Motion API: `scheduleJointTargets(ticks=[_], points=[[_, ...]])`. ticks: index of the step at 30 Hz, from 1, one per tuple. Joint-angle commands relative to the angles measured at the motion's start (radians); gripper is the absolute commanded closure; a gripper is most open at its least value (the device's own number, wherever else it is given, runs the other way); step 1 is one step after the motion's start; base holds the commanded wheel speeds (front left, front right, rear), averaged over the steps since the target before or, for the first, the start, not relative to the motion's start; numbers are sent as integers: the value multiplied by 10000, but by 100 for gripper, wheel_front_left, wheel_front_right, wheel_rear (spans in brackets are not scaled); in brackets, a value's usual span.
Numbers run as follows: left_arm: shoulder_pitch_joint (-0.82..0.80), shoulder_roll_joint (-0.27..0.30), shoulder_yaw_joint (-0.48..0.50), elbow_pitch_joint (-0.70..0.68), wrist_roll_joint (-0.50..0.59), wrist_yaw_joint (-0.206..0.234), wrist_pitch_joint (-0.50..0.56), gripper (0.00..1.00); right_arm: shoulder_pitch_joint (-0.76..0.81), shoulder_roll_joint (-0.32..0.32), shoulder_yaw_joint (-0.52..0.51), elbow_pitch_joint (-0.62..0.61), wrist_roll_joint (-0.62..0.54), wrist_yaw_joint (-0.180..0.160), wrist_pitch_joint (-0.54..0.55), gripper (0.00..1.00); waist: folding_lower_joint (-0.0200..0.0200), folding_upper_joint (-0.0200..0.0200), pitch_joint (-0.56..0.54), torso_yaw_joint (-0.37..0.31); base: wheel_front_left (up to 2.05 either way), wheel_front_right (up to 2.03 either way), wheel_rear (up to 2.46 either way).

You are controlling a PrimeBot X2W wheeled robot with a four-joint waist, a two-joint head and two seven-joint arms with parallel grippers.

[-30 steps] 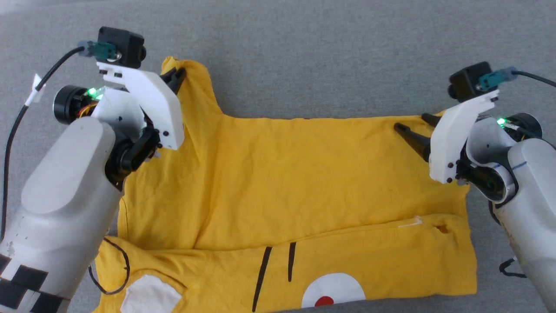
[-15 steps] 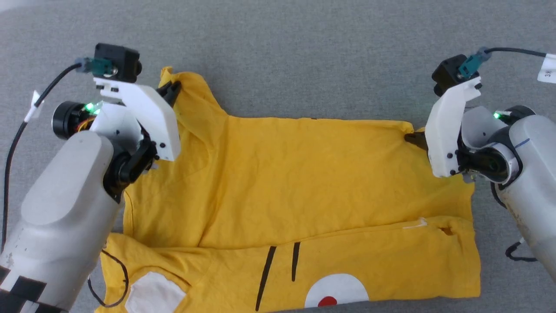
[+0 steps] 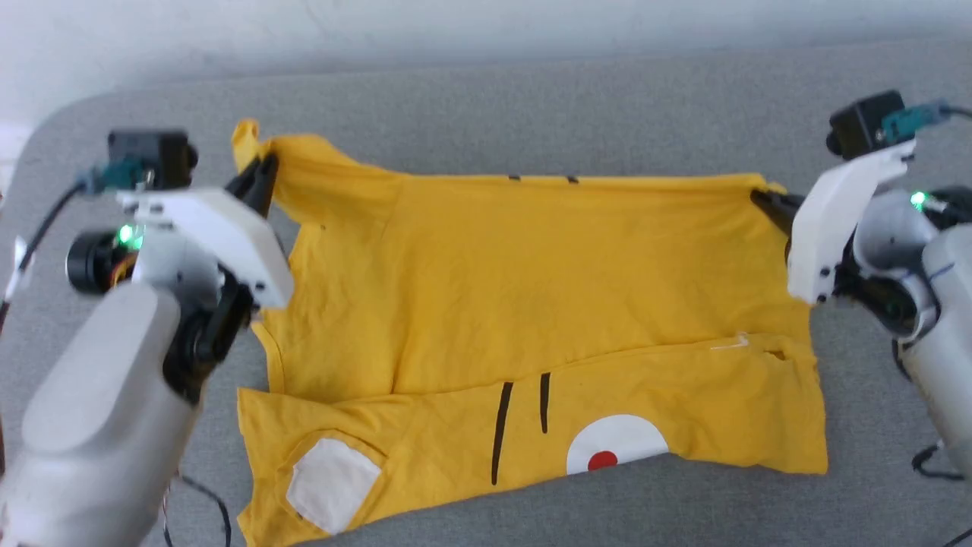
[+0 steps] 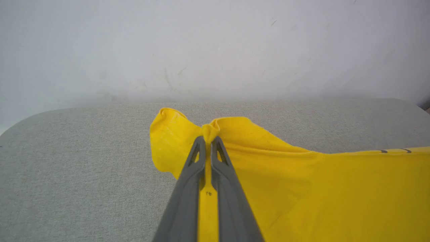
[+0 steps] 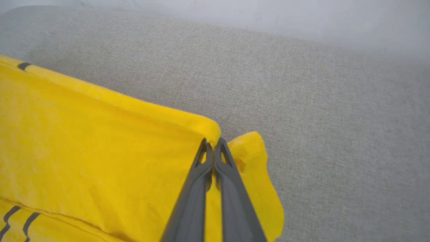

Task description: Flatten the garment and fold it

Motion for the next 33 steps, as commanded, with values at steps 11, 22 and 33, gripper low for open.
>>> scheduleJointTargets(ticks=[11, 22, 33], points=[[5019, 385, 497, -2236, -1123, 1446, -532, 100, 2940, 241, -211, -399, -725, -23, -2042, 100, 0, 0, -1250, 97, 0, 0, 0], [6397, -299, 103, -1579, -1568, 1243, -944, 0, 5015, 1200, -1211, 584, -1042, -23, -4075, 0, 0, 0, -1584, 217, 0, 0, 0], [6710, -309, 624, -1758, -781, 1249, -3352, 0, 7337, 1473, -2740, -2837, -1512, -23, -4397, 0, 0, 0, -2015, -205, 0, 0, 0]])
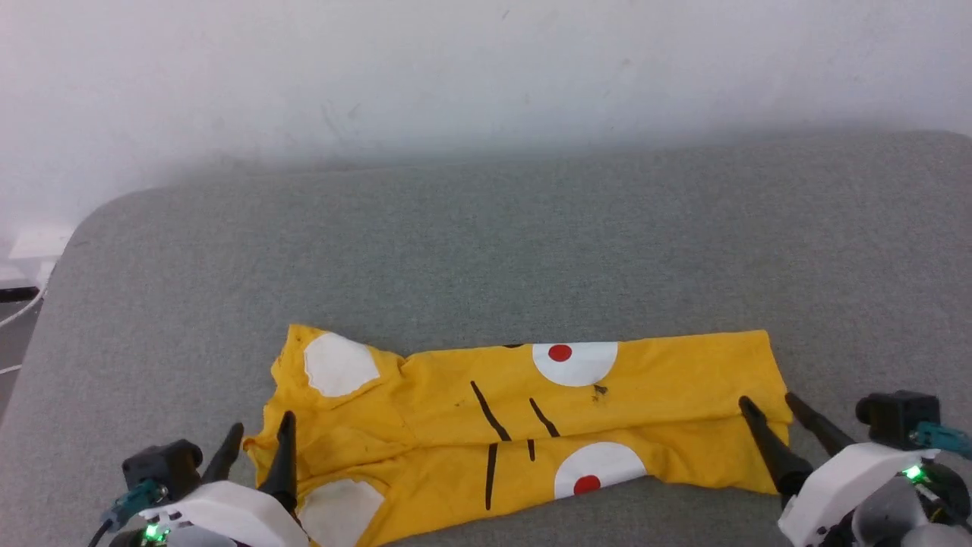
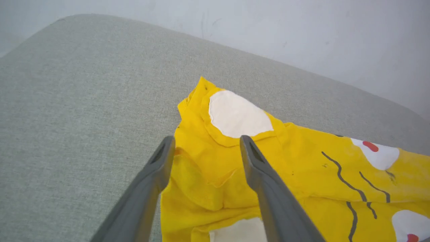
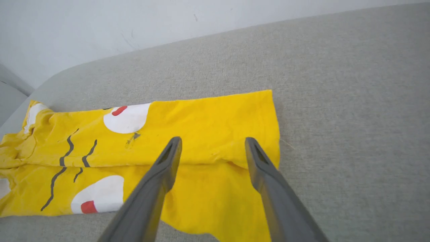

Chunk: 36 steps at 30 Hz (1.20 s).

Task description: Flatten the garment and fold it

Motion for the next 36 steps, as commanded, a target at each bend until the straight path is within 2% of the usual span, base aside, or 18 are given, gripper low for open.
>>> scheduleJointTargets(ticks=[1, 5, 10, 17, 25, 28, 29, 30, 31, 36], points=[[-7, 20, 134, -102, 178, -6, -385, 0, 172, 35, -335, -368, -75, -21, 256, 0, 1, 0, -46, -84, 0, 0, 0], [-201, 39, 491, -308, 801, -32, -1156, 0, 223, 62, -1549, -1035, -67, -21, 1430, 0, 1, 0, 30, -32, 0, 0, 0], [-516, -315, 1352, -1043, 2249, -215, -1342, 0, -303, -62, -2400, -665, 83, -21, 3164, 0, 1, 0, 214, 332, 0, 0, 0], [-41, -1351, 2647, -2219, 4225, -803, -1348, 0, -1194, -141, -2466, 436, 467, -21, 5076, 0, 1, 0, 508, 935, 0, 0, 0], [148, -2114, 3073, -2194, 5014, -1520, -1350, 0, -1851, 236, -2203, 1747, 498, -21, 6567, 0, 1, 0, 753, 1310, 0, 0, 0], [182, -2254, 3139, -2063, 5224, -1654, -1350, 0, -1718, 497, -1976, 2141, 685, -21, 7581, 0, 1, 0, 734, 1344, 0, 0, 0], [202, -2301, 3171, -2036, 5265, -1683, -1350, 0, -1654, 590, -1886, 2196, 773, -21, 7931, 11, 1, 0, 718, 1335, 0, 0, 0], [247, -2344, 3188, -1965, 5282, -1704, -1350, 0, -1616, 680, -1839, 2183, 892, -21, 8193, 68, 1, 0, 693, 1314, 0, 0, 0], [278, -2380, 3212, -1926, 5309, -1717, -1350, 0, -1594, 716, -1805, 2129, 967, -21, 8367, 100, 1, 0, 674, 1283, 0, 0, 0], [403, -2435, 3269, -1779, 5506, -1743, -1350, 0, -1796, 457, -1729, 1590, 920, -21, 8219, 100, 1, 0, 531, 1096, 0, 0, 0]])
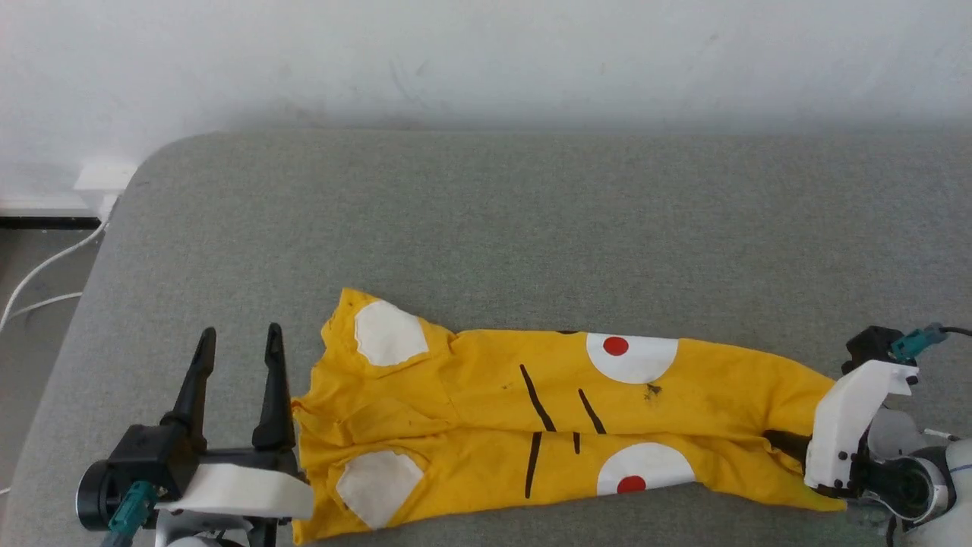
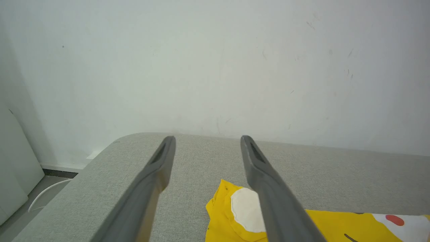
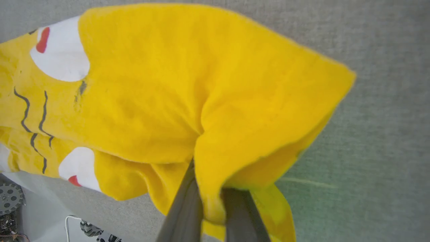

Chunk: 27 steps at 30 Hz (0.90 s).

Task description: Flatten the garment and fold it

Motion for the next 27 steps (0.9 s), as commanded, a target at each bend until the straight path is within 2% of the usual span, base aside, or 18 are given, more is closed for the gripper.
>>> scheduleJointTargets(ticks=[1, 5, 9, 17, 20, 23, 27], points=[[175, 2, 19, 108, 108, -52, -45, 0, 213, 115, 216, -37, 32, -7, -109, 100, -1, -1, -116, -116, 0, 0, 0], [252, 82, -28, 273, 232, -2, -17, 0, 82, -292, 308, -605, -5, -7, -451, 100, -1, -1, -319, -203, 0, 0, 0], [379, 131, -15, 250, 264, 97, 26, 0, 208, -886, 209, -1300, -91, -7, -347, 100, -1, -1, -566, -302, 0, 0, 0], [624, 169, -73, -43, 438, 380, 153, 0, 987, -1616, -1693, -2093, -650, -7, 246, 100, -1, -1, -758, -419, 0, 0, 0], [685, 169, -154, -150, 495, 424, 189, 0, 1301, -1482, -2468, -2299, -788, -7, 643, 100, -1, -1, -759, -455, 0, 0, 0], [724, 183, -190, -194, 527, 456, 230, 0, 1408, -1208, -2789, -2475, -790, -7, 1012, 100, -1, -1, -762, -501, 0, 0, 0], [786, 218, -250, -241, 558, 492, 309, 0, 1363, 40, -2805, -3132, 332, -7, 1998, 100, -1, -1, -806, -541, 0, 0, 0]])
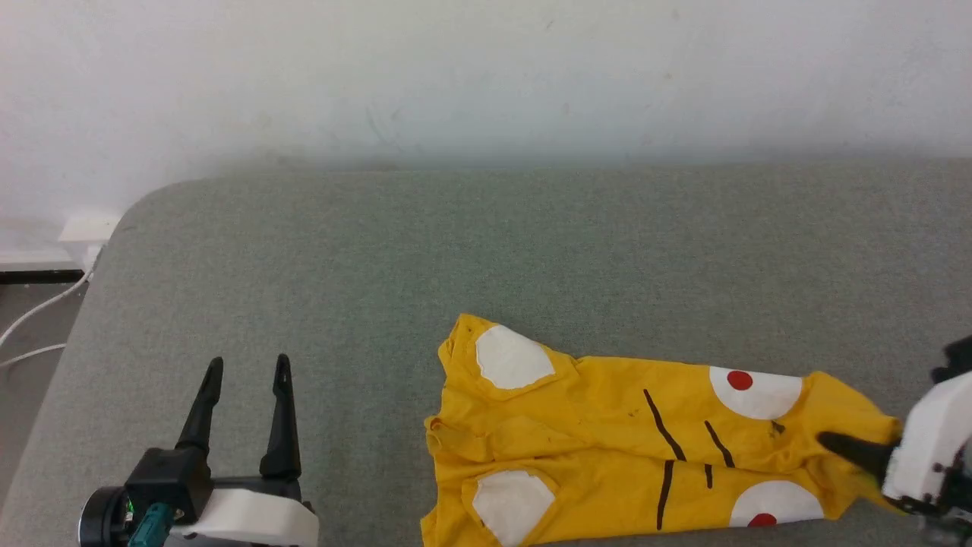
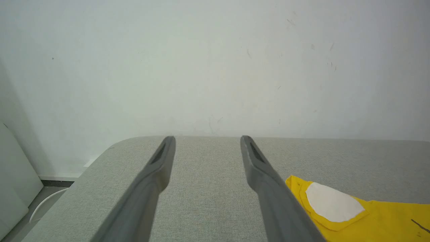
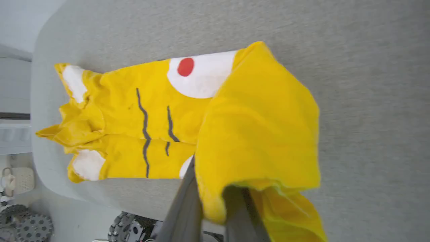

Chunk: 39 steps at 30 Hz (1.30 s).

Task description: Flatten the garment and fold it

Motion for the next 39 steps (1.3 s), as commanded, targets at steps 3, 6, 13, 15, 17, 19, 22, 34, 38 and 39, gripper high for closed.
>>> scheduleJointTargets(ticks=[3, 6, 13, 15, 17, 19, 22, 34, 38, 39], points=[[152, 60, -62, -71, 113, 75, 66, 0, -41, 982, 390, -461, 974, -9, 582, 100, 0, 0, -32, 19, 0, 0, 0], [93, 51, -176, -88, 119, 43, 142, 0, -120, 1659, 946, -630, 1808, -9, 960, 100, 0, 0, -19, 97, 0, 0, 0], [-358, -34, -462, -11, 111, -101, 193, 0, -975, 2042, 2988, 360, 3229, -9, -455, 100, 0, 0, 305, 515, 0, 0, 0], [-570, -83, -572, 81, 105, -179, 178, 0, -1327, 2047, 3826, 889, 3668, -9, -1316, 100, 0, 0, 427, 732, 0, 0, 0], [-772, -162, -644, 196, 78, -227, 134, 0, -1638, 2049, 4652, 1388, 3843, -9, -2090, 100, 0, 0, 518, 940, 0, 0, 0], [-953, -232, -664, 282, 69, -244, 41, 0, -1898, 2050, 5430, 1854, 3929, -9, -2727, 100, 0, 0, 603, 1121, 0, 0, 0], [-1126, -284, -688, 441, 40, -295, -46, 0, -2257, 2050, 6378, 2595, 3902, -9, -3610, 100, 0, 0, 710, 1295, 0, 0, 0], [-1298, -331, -623, 1057, -63, -368, -236, 0, -3834, 1652, 9680, 3718, 2748, -9, -6256, 0, 0, 0, 747, 1203, 0, 0, 0], [-1253, -288, -556, 1169, -91, -350, -261, 0, -4511, 754, 11070, 3117, 1420, -9, -6962, 0, 0, 0, 604, 954, 0, 0, 0], [-1233, -280, -543, 1189, -103, -349, -265, 0, -4632, 541, 11323, 2987, 1090, -9, -7173, 0, 0, 0, 561, 893, 0, 0, 0]])
